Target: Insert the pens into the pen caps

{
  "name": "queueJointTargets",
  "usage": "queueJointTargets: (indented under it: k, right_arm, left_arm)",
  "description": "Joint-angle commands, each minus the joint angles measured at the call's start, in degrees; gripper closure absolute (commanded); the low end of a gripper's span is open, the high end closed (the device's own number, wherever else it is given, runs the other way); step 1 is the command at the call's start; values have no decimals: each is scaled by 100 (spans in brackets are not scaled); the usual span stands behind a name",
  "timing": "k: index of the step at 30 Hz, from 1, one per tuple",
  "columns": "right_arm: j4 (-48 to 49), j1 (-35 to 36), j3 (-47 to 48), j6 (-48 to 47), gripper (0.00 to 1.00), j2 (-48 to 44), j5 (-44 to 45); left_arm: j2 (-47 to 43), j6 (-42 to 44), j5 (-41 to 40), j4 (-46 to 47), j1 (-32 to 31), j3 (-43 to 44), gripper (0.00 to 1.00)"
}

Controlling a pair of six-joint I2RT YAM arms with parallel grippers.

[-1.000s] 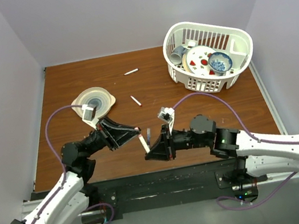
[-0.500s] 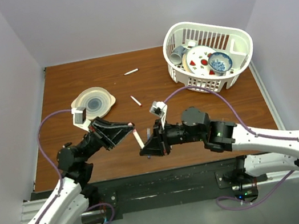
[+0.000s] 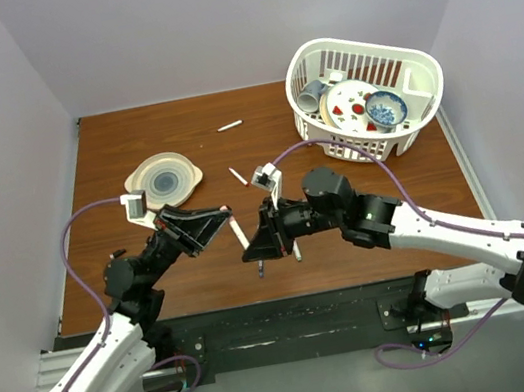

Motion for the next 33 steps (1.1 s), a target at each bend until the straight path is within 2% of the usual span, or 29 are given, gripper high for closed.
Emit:
queueJointTargets:
  k: [1,9,15,24,28,30,33]
  right_arm:
    - [1770,-630,1116,20,100,107,981]
    - [1357,-990,1696,-349,100,186,515]
    - [1461,-999,1794,-376,100,318,488]
    - [2094,-1025,1838,-24,100,450,216]
    - [2008,-1113,1934,-41,100,388,137]
    - [1911,-1140,2030,-77,100,371,119]
    - [1954,-1149,2188,11,100,450,-21]
  left_arm:
    - [-2,230,2134,-587,-649,-357,100]
    - [-143,582,2485,-1018,-737,-340,100]
    - [120,240,2643,-439,-869,-366,100]
    - [156,64,2793,-122,-957,-437,100]
    - [112,151,2933,-621,-966,-332,100]
    - [7,588,2952,-1426,-957,-68,100]
    - [-11,609,3056,-1475,-966,3,100]
